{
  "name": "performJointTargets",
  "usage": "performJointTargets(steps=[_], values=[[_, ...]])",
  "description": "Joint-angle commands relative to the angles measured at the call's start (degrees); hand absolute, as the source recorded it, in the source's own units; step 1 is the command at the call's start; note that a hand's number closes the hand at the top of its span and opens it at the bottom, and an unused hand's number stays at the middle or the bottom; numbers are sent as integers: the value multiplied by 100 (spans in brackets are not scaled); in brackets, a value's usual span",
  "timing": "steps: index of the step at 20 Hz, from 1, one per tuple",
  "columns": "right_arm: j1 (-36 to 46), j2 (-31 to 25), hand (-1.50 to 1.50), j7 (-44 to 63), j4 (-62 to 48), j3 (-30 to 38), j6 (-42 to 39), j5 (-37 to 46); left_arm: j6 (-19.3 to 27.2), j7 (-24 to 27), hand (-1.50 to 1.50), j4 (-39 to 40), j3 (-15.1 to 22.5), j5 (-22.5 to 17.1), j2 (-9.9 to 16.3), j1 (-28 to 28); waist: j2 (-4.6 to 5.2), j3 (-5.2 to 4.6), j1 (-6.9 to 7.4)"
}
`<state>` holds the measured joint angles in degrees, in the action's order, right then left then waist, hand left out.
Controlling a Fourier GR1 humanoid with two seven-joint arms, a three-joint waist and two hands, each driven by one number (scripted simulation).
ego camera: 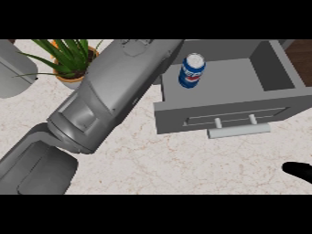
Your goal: Pick up the can, place it into the drawer and close the drawer
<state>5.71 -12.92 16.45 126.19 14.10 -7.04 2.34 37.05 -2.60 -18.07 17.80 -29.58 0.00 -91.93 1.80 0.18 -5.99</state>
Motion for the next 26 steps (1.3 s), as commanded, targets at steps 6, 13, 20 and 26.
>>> performJointTargets(steps=[6, 13, 20, 26], values=[[291, -458, -150, -606, -565, -775, -50, 1735, -11, 175, -150, -96, -164, -544, 0, -12, -21, -6, 150], [800, -541, -150, -1050, -1675, -1558, 379, 3234, 40, 348, -150, 81, -146, -485, 0, -247, -56, -9, 423], [1698, -409, -150, -1187, -3245, -2078, 814, 4295, -55, 389, -150, 309, -63, -363, -1, -230, -50, -9, 515], [2092, -323, -150, -1886, -4759, -2148, 1560, 4887, -235, 276, -150, 126, -258, -406, 135, -173, -100, -10, 619]])
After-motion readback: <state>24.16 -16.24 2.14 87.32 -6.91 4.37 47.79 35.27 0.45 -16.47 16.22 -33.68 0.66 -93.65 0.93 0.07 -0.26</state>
